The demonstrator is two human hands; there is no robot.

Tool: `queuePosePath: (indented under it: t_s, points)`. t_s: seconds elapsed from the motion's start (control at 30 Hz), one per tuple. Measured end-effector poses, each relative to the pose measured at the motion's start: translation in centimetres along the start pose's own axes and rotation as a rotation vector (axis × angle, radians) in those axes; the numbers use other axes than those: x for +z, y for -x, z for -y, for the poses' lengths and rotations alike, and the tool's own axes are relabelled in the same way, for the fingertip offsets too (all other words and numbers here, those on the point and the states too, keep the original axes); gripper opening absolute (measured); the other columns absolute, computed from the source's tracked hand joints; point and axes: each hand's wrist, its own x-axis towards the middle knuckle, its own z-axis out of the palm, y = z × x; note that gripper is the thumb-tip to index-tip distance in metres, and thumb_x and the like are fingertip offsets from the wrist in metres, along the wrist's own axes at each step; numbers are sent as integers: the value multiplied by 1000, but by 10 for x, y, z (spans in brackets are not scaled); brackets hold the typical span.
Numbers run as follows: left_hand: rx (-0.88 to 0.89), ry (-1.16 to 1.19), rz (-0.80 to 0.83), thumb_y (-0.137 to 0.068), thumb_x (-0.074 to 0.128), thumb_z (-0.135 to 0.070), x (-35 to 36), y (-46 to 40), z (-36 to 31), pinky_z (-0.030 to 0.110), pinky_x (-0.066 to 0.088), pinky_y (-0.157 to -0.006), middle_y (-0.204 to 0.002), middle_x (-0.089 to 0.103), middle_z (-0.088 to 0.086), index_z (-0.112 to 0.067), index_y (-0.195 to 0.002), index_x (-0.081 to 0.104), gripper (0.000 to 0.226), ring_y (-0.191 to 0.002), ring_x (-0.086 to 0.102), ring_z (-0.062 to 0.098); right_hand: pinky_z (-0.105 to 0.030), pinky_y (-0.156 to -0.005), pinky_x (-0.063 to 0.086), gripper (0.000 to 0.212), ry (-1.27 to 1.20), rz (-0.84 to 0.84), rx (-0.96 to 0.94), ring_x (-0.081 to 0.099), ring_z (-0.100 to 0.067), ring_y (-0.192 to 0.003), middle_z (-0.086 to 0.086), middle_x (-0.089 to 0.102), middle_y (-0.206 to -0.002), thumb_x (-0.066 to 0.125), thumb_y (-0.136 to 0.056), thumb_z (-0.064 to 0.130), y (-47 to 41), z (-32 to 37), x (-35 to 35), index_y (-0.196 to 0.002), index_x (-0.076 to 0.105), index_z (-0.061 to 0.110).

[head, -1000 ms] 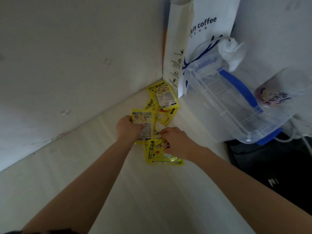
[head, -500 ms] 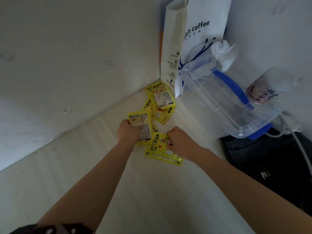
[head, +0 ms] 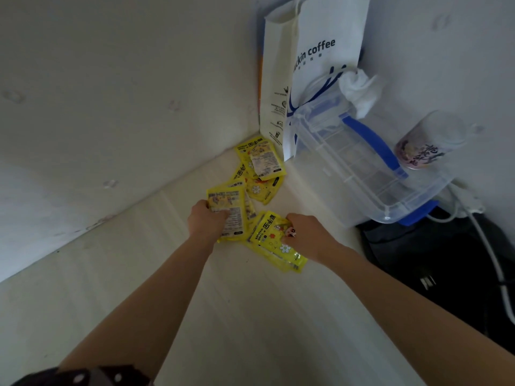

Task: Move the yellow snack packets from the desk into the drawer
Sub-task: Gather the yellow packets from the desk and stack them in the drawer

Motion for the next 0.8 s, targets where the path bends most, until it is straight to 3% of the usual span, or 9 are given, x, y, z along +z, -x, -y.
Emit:
queuePosePath:
  t_s: [0.2, 0.43, 0.8]
  points:
    - [18, -4, 9, -82, 72, -18, -1, -1, -1, 48, 57, -84, -104, 69, 12, -9, -103, 63, 25, -95, 66, 32, -37, -72, 51, 18, -17, -32, 31, 62, -26, -85, -10, 63, -94, 62, -86, 21, -2, -5, -3, -97, 56, 8]
    - [42, 11, 27, -82, 71, -16, -5, 2, 3, 45, 58, -83, -104, 68, 10, -10, -103, 63, 23, -93, 66, 30, -24, -57, 39, 17, -63, -86, 43, 53, -17, -75, -4, 60, -90, 64, -86, 23, -2, -8, -5, -93, 55, 11]
    - [99, 90, 63, -84, 69, -11, -28, 57, 14, 48, 58, -83, -105, 68, 13, -10, -104, 63, 20, -95, 66, 32, -29, -57, 38, 22, -161, -213, 79, 53, -21, -75, 0, 53, -84, 65, -84, 26, 58, -5, -14, -86, 44, 20]
